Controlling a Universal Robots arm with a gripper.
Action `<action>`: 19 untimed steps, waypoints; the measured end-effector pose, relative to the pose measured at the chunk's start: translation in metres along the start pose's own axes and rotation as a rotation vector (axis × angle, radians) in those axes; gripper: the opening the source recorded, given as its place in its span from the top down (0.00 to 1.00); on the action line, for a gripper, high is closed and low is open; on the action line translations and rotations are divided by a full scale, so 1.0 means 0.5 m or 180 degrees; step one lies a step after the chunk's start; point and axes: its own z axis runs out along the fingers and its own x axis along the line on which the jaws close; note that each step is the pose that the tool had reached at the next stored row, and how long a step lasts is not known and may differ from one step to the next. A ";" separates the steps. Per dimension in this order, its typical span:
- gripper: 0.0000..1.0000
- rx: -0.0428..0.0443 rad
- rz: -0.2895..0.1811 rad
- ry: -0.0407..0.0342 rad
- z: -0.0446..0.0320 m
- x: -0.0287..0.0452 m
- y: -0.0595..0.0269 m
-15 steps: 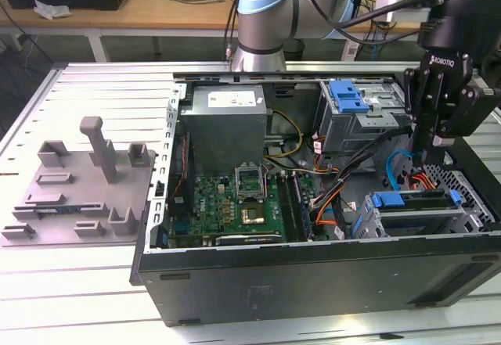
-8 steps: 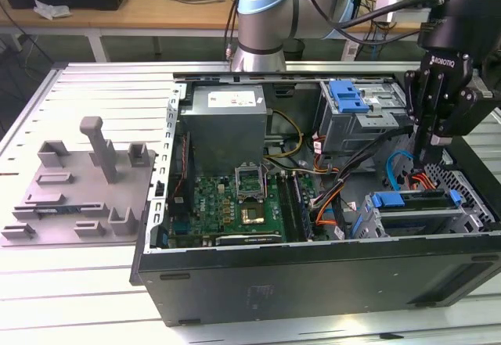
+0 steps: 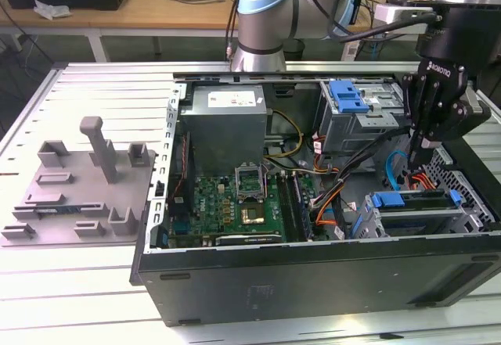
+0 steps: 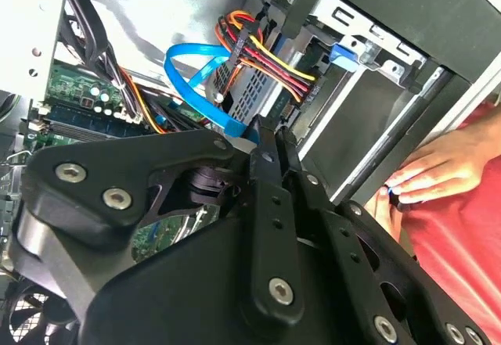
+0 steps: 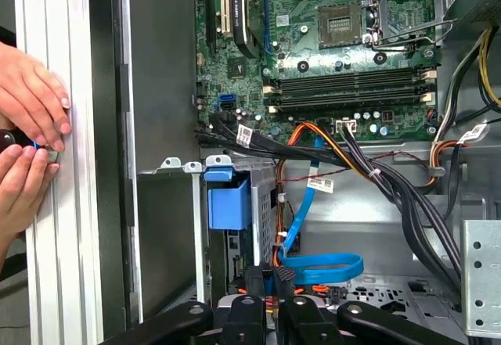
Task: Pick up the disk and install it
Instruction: 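Insert the second disk wire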
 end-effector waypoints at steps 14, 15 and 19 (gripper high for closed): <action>0.84 -0.0009 -0.0001 -0.0228 0.009 0.032 -0.001; 0.84 -0.0011 -0.0001 -0.0258 0.010 0.035 -0.002; 0.84 -0.0016 -0.0001 -0.0401 0.014 0.048 -0.003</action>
